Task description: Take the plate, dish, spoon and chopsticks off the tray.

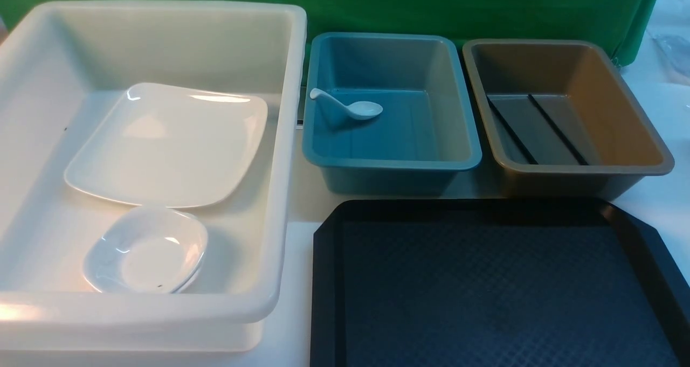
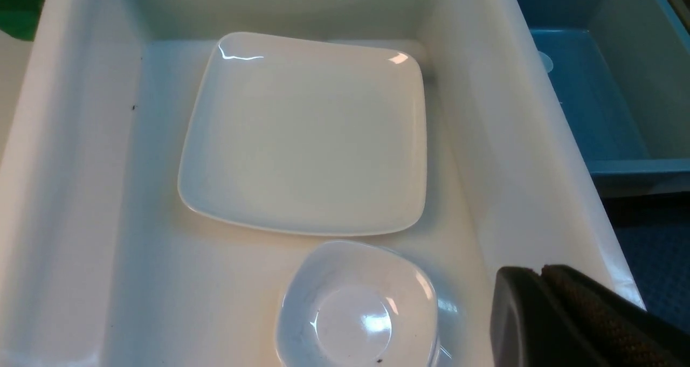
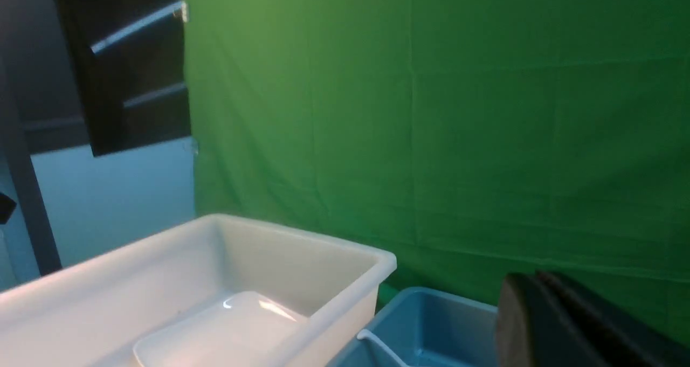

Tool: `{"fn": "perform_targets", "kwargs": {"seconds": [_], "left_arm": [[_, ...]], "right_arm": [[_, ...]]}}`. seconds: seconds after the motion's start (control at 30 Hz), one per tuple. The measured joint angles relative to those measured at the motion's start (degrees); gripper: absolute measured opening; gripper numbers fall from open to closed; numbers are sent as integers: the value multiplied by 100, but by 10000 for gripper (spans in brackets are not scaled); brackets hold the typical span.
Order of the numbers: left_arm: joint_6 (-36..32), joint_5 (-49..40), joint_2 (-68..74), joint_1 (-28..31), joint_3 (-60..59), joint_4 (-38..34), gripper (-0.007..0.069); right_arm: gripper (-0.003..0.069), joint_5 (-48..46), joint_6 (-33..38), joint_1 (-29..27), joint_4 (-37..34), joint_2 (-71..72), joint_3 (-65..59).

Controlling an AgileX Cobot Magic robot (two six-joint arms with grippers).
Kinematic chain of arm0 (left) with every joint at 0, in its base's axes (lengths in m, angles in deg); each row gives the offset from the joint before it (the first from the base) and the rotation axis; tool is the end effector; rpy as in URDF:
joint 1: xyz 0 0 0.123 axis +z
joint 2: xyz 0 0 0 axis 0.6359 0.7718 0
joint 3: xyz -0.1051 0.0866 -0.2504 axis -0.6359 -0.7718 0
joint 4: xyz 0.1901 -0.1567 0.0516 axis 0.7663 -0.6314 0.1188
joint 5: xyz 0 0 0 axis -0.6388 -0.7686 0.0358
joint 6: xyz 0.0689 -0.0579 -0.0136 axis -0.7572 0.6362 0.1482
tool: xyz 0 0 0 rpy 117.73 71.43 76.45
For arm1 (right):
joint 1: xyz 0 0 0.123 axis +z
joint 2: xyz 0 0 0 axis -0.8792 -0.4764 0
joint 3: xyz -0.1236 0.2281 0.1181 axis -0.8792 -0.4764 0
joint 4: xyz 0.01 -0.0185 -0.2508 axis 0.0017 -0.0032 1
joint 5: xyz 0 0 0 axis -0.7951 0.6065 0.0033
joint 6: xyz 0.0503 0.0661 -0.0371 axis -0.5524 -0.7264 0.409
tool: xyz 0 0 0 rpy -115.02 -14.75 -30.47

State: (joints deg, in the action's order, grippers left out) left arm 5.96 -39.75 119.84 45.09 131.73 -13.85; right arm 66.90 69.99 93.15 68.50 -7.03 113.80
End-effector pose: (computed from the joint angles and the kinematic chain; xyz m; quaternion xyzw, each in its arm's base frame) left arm 0.1546 -0.0055 0.4156 0.0351 0.8835 -0.0644 0.4627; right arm 0.0662 0.0408 0.3920 -0.1566 0.5688 0.2261 0.7751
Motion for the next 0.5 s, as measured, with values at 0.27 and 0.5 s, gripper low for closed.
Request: {"fn": "perform_targets", "kwargs": {"seconds": [0.27,0.5], "left_arm": [[-480,-68,-357,-395,-133,-338,16],[-1000,393,-1587,-501,-1145,-1386,16]], "right_arm": [[33,290,5,0,5,641,-472],[57,317,5,0,5,641,-472]]}}
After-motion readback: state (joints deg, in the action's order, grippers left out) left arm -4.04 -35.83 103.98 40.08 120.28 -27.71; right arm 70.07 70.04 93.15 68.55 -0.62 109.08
